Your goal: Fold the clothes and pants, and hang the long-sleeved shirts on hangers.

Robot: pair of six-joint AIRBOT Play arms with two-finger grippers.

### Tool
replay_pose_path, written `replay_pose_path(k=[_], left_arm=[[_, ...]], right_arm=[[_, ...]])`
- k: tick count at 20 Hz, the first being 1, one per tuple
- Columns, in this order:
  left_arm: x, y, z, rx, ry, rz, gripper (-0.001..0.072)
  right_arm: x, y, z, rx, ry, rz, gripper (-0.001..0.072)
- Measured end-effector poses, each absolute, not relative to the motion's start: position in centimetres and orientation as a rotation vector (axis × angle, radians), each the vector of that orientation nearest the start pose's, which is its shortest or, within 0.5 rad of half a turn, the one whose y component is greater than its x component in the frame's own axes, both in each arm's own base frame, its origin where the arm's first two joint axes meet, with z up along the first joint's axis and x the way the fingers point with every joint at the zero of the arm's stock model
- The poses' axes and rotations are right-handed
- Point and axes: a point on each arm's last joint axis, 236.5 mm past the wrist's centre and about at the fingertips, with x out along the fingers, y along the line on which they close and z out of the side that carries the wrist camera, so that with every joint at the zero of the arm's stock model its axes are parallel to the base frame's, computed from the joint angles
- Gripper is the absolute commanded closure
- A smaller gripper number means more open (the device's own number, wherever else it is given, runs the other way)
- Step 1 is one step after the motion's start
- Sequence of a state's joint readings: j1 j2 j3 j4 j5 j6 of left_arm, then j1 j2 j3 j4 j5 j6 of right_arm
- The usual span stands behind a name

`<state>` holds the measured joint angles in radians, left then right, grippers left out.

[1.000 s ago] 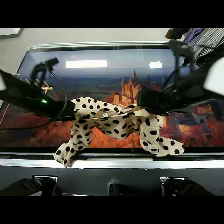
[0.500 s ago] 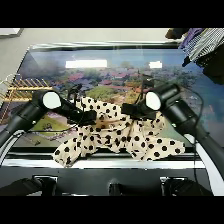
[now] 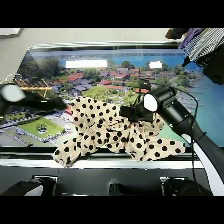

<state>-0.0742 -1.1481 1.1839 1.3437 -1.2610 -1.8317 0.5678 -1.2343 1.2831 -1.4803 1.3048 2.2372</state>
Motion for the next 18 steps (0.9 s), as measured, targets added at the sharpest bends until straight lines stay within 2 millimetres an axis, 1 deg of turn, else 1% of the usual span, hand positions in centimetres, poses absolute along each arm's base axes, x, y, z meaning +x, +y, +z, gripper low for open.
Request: replay_pose_path(k=[1,3,5,8,11,13,15,16,18], left_arm=[[35.7,-3.6,6.8,-0.366,1.218,0.029,0.0091],[35.1,3.8,7.3,-0.357,1.176,0.176,0.0091],[34.1,9.3,7.6,-0.385,1.142,0.295,0.0089],[32.8,16.2,7.5,-0.468,1.079,0.471,0.0089],[32.3,22.9,7.4,-0.592,1.001,0.59,0.0091],[32.3,27.4,7.6,-0.623,0.963,0.62,0.0091],[32.2,31.6,7.3,-0.618,0.96,0.637,0.0091],[32.2,33.5,6.8,-0.607,0.966,0.636,0.0091],[32.4,36.3,5.5,-0.586,0.988,0.619,0.0092]], right_arm=[[30.5,21.9,6.2,0.274,1.356,0.116,0.0684],[30.1,21.7,6.3,0.264,1.365,0.117,0.0684],[29.8,21.5,6.4,0.258,1.374,0.116,0.0684],[29.6,21.4,6.4,0.251,1.379,0.119,0.0684],[29.5,21.4,6.4,0.249,1.382,0.117,0.0684],[29.4,21.3,6.4,0.248,1.383,0.117,0.0684],[29.5,21.3,6.4,0.246,1.381,0.115,0.0684],[29.5,21.3,6.4,0.244,1.381,0.116,0.0683],[29.5,21.2,6.4,0.239,1.382,0.113,0.0683]])
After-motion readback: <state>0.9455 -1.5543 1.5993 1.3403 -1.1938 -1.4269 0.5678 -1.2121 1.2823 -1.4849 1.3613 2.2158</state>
